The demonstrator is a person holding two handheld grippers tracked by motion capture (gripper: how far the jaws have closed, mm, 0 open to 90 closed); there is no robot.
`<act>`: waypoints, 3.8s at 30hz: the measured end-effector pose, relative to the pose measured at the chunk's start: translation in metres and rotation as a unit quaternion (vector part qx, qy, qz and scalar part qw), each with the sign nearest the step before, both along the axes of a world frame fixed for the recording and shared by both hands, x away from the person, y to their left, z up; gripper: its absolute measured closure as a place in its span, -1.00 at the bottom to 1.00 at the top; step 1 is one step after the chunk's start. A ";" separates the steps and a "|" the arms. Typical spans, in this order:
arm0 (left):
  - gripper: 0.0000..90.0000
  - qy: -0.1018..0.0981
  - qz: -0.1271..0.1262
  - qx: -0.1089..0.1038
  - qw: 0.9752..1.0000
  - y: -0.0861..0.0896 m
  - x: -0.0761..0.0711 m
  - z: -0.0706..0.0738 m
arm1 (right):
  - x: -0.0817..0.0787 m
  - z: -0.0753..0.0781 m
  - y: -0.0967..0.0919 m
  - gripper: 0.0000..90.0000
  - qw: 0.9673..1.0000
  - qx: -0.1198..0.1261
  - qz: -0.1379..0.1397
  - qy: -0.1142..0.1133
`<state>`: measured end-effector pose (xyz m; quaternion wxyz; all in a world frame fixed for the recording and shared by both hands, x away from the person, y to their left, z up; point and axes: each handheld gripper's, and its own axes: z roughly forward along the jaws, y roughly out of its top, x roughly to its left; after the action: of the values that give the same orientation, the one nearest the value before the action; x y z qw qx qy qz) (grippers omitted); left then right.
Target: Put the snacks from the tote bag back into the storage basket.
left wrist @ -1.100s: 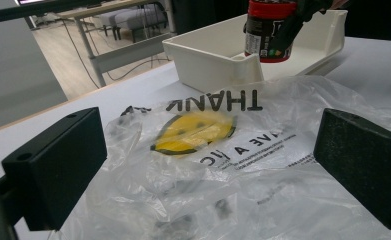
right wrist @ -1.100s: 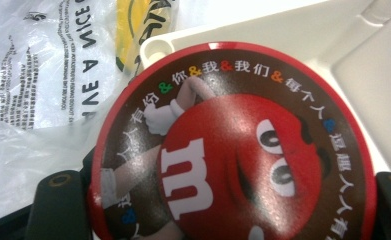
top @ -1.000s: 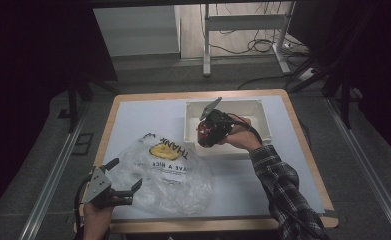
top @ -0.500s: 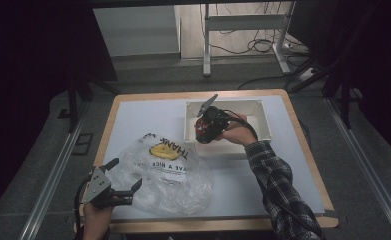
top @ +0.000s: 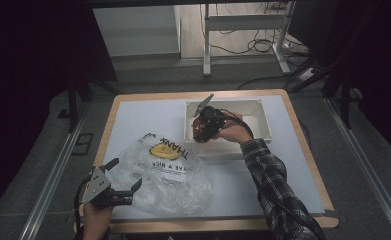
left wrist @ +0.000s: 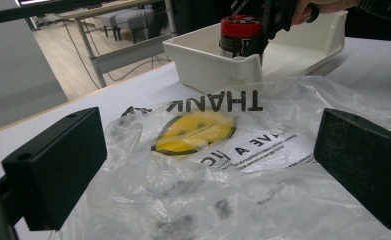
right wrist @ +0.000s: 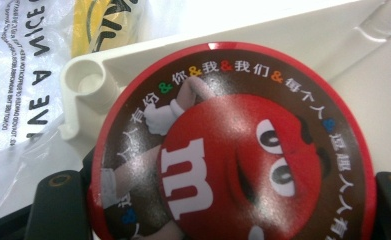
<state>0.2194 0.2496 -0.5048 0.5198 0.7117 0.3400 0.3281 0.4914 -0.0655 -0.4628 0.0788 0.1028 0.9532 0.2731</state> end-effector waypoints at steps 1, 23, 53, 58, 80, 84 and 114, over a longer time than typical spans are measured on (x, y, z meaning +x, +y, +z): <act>-0.99 0.000 0.000 0.000 1.000 0.000 0.000 0.000 | 0.001 -0.001 0.001 -0.43 1.000 -0.001 0.001 -0.001; -0.99 -0.007 0.000 -0.012 1.000 0.001 -0.001 0.001 | 0.012 -0.024 0.014 -0.43 1.000 -0.013 0.010 0.013; -0.99 -0.009 0.001 -0.009 1.000 0.001 -0.001 0.001 | 0.020 -0.040 0.015 -0.53 1.000 0.003 0.002 0.030; -0.99 -0.008 0.001 -0.009 1.000 0.001 -0.001 0.001 | 0.021 -0.039 0.015 -0.66 1.000 0.007 -0.001 0.029; -0.99 -0.009 0.002 -0.008 1.000 0.000 -0.001 0.001 | 0.009 -0.021 0.009 -0.78 0.999 0.046 -0.004 0.001; -0.99 -0.010 0.003 -0.009 1.000 0.001 -0.002 0.001 | 0.007 -0.016 0.007 -0.79 0.998 0.058 -0.007 -0.004; -0.99 -0.012 0.002 -0.017 1.000 0.001 -0.002 0.001 | -0.011 -0.001 -0.008 -0.82 0.993 0.115 -0.016 -0.027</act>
<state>0.2176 0.2508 -0.5036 0.5352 0.6984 0.3404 0.3316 0.4804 -0.0734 -0.4640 0.0961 0.1195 0.9111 0.3826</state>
